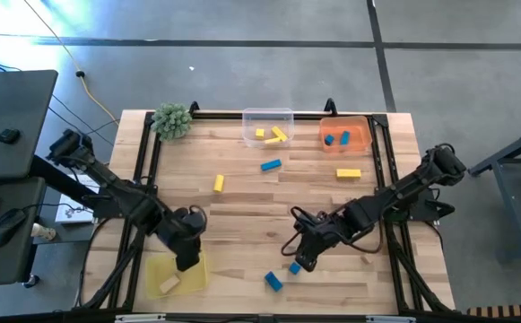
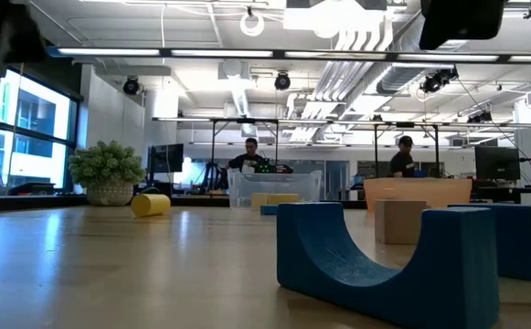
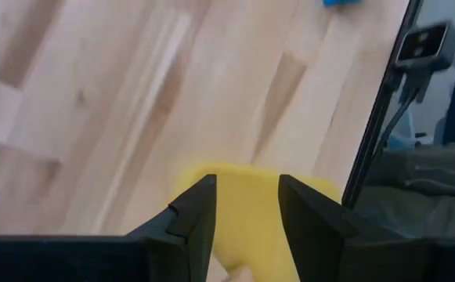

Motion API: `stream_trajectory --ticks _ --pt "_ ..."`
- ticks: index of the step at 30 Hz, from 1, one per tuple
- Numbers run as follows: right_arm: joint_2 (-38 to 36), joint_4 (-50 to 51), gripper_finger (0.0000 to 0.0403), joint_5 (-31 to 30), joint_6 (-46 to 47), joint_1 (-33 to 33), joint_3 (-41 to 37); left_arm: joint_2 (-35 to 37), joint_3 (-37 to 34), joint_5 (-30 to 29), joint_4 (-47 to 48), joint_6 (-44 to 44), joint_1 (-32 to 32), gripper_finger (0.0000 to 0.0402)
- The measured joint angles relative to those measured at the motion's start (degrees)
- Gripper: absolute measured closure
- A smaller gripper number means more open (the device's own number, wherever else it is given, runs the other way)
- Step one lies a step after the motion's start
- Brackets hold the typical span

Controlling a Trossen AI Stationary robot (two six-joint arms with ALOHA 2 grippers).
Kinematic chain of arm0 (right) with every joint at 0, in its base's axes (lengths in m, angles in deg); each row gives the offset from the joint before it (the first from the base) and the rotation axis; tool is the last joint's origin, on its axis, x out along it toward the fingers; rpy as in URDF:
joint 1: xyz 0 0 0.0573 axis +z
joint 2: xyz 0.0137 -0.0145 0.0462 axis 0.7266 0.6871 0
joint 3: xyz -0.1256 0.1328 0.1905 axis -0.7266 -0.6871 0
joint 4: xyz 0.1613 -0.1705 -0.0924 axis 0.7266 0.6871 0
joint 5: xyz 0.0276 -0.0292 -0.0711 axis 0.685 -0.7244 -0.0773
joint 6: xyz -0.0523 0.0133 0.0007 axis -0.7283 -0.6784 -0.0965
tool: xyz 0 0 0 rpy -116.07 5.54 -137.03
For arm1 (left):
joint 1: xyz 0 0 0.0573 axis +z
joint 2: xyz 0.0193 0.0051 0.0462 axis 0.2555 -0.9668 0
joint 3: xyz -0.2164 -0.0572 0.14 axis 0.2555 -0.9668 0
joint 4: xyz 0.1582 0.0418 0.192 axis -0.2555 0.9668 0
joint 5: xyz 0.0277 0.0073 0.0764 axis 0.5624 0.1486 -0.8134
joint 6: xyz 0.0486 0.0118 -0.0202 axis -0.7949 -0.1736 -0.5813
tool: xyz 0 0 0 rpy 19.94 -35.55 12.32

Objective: Sort & place blocks by color
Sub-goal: Put the blue block into the orange bin

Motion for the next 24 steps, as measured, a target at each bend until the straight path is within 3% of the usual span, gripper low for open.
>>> stream_trajectory --ticks 6,11,24 --pt "2.22 -0.94 0.0201 -1.04 4.87 0.49 0.00 2.89 0.00 -0.37 0.10 -6.24 7.20 0.0273" --pt "5.84 -4.75 0.0201 3.09 5.91 0.49 0.00 3.71 0.04 -1.29 -0.10 -9.51 12.90 0.0273" --pt "13.60 -5.78 0.0201 8.16 11.40 0.49 0.00 3.84 0.04 -1.25 -0.36 -15.78 19.47 0.0273"
